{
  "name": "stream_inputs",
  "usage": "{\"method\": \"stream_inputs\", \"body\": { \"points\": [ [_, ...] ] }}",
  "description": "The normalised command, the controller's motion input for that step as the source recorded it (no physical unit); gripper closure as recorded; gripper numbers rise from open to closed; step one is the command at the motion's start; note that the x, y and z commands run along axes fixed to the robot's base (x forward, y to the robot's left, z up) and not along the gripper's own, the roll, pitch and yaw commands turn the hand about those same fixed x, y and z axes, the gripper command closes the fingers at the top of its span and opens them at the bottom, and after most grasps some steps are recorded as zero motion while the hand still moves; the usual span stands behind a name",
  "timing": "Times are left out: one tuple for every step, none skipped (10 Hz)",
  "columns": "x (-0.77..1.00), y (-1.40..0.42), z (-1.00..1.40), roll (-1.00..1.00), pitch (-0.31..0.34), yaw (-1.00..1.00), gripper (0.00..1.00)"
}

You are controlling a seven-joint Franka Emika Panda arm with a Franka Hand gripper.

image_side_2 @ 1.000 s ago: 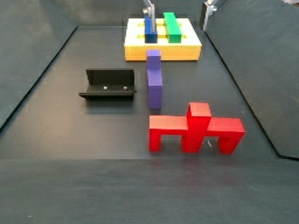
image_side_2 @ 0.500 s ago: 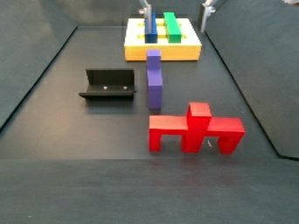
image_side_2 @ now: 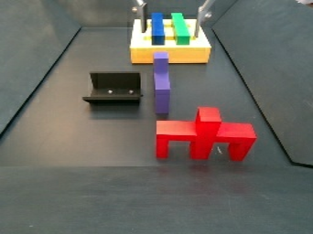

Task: Pick up the purple object. Move up. Move to above the board. Insert the purple object.
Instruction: Pick up the purple object.

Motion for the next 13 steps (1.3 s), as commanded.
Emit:
{"method": "stream_inputs", "body": {
  "points": [
    [-0.03, -0.19, -0.21, -0.26, -0.287, -0.71, 0.00],
    [-0.06, -0.28, -0.37, -0.13, -0.237, -0.73, 0.00],
    [0.00, -0.40, -0.31, 0.00, -0.020, -0.83, 0.00],
    [0.00, -0.33, -0.28, 0.00, 0.000, -0.90, 0.00],
    [0.00, -0.30, -0.19, 0.03, 0.000, -0.91, 0.00],
    [0.00, -0.31, 0.00, 0.02, 0.000, -0.90, 0.00],
    [0.00, -0.28, 0.00, 0.03, 0.000, -0.92, 0.00],
    [0.00, -0.13, -0.21, 0.16, 0.000, -0.93, 0.00],
    [0.00, -0.10, -0.26, 0.18, 0.000, -0.95, 0.00],
    [0.06, -0.07, -0.37, 0.21, -0.020, -0.91, 0.00],
    [0.01, -0.06, -0.34, 0.19, -0.021, -0.95, 0.00],
    [0.06, -0.17, -0.08, 0.09, -0.001, -0.93, 0.00],
    [0.24, -0.20, 0.00, 0.06, 0.000, -0.80, 0.00]
  ]
}}
